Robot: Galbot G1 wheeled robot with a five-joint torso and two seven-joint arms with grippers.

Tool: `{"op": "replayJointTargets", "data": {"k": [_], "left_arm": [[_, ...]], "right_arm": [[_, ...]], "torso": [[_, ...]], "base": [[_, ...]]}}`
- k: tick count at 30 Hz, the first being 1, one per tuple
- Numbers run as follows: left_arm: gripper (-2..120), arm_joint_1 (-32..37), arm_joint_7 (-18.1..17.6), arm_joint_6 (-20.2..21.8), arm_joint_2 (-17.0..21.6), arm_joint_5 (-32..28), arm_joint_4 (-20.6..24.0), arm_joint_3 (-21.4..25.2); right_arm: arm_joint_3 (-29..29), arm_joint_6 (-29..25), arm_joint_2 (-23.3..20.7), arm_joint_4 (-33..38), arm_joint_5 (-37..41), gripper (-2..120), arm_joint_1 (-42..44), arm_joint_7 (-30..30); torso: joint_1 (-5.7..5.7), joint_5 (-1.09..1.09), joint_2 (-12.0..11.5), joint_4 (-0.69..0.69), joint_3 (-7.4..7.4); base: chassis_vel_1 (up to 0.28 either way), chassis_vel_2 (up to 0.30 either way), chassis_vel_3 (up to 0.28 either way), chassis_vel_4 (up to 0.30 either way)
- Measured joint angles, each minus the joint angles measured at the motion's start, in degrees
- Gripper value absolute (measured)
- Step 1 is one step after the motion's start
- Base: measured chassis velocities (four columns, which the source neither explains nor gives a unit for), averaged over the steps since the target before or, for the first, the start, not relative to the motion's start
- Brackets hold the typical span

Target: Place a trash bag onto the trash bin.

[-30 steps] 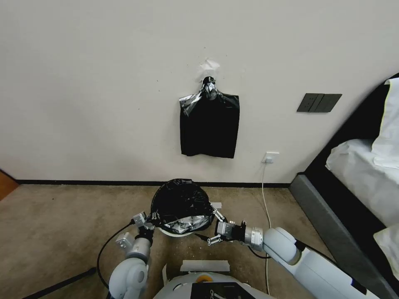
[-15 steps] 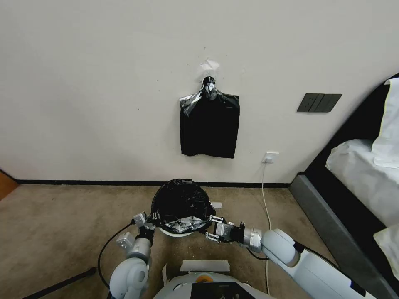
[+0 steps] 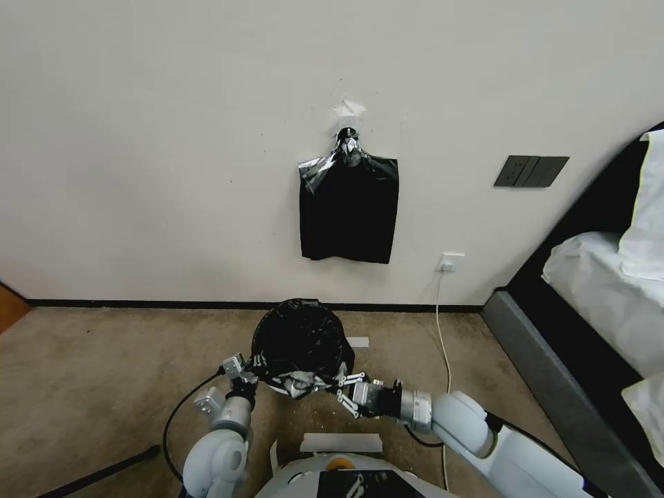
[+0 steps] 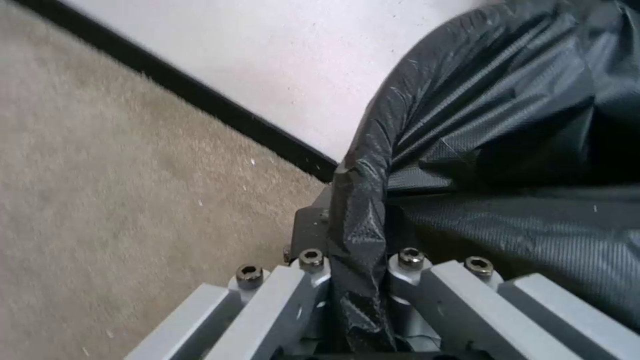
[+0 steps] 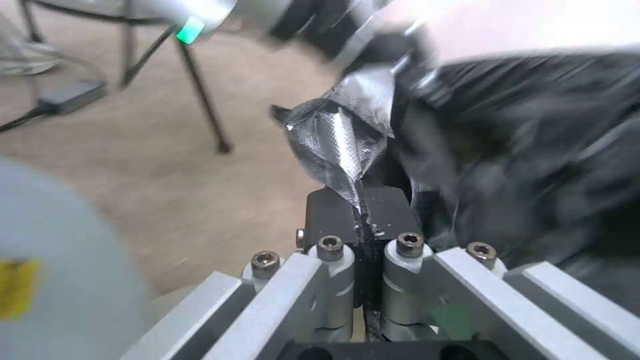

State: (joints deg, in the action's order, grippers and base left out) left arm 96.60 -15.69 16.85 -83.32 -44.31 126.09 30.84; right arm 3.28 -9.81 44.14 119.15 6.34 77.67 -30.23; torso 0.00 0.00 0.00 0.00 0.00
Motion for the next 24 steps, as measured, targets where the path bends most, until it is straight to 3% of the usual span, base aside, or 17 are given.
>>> {"op": "replayJointTargets", "data": {"k": [10,24], "left_arm": [[2,-0.66,-5.02,8.23,-0.41,-10.71,4.39,0.8],[2,1.03,-6.57,12.01,-1.09,-12.62,8.43,0.49]], "right_arm": [[1.36,-0.84,1.04,-7.46,-1.7,0,-2.12,-0.05],[1.39,-0.51,2.06,-18.82,-2.55,0,-5.86,1.75]], "torso": [[0.0,0.0,0.0,0.01,0.0],[0.0,0.01,0.0,0.0,0.0]], "base": [[0.0,0.0,0.0,0.0],[0.0,0.0,0.0,0.0]]}}
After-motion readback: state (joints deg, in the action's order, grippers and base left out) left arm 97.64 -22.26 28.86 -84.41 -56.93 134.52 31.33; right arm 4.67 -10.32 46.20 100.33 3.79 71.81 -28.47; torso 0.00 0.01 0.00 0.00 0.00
